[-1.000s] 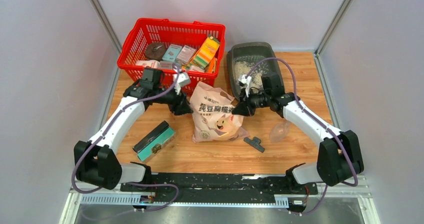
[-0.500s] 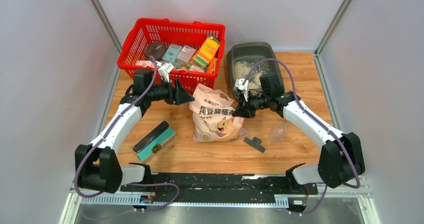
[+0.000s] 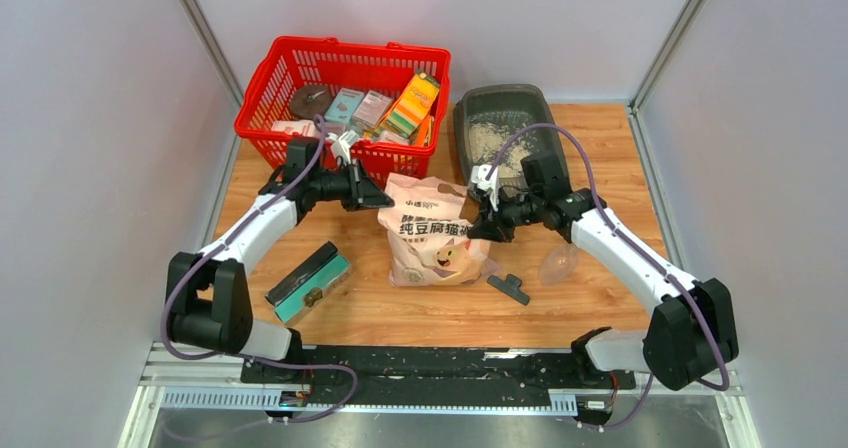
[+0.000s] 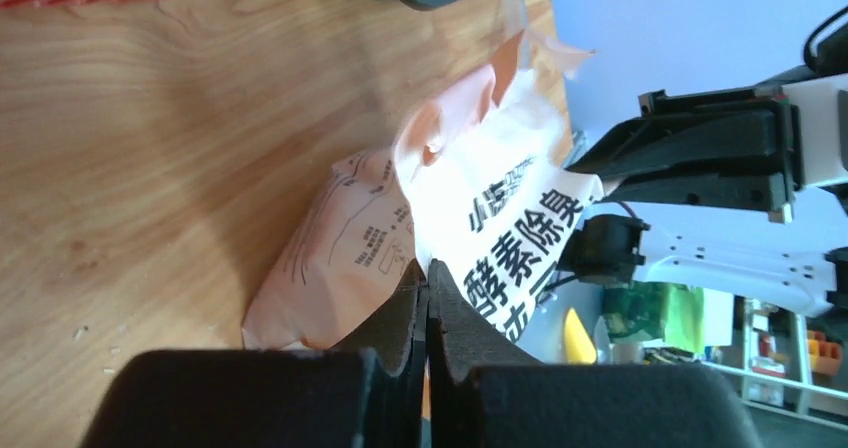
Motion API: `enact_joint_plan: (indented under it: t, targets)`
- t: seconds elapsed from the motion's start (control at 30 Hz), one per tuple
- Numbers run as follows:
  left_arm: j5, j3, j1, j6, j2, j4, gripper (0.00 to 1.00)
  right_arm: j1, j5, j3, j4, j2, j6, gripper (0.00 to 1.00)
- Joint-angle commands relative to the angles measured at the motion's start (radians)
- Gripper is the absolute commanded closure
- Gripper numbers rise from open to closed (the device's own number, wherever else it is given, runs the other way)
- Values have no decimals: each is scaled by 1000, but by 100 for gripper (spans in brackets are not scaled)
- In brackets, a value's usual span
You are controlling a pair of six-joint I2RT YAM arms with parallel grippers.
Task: Fill the litter box with clean litter
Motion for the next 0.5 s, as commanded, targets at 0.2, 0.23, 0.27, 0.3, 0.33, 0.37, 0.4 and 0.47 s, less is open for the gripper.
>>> enact_joint_plan:
  t: [0.2,0.23,0.27,0.3,0.33,0.37,0.4,0.47]
  targets:
    - [4,-189,134,-282,-47,-194,100,-14,-86,27,72,-49,65,100]
    - [0,-189,134,-279,-45,-203,100,-14,-95,44,62,-34,50,100]
    - [0,-192,134,-282,-45,-208,100,-14,-106,51,49,-23,50,100]
    - [-2,-193,134,-285,-50,-202,100,-14,-112,59,46,-16,50,100]
    - [0,-195,136,-287,-56,-202,100,-14,-115,73,40,0,50,100]
    - [-6,-196,137,-285,-64,-205,100,-14,-125,79,28,6,45,100]
    - [-5,-193,142,-279,-73,-191,100,-14,-128,84,25,15,42,100]
    - [-57,-140,169,-203,-114,-223,91,-13,-134,94,15,18,41,100]
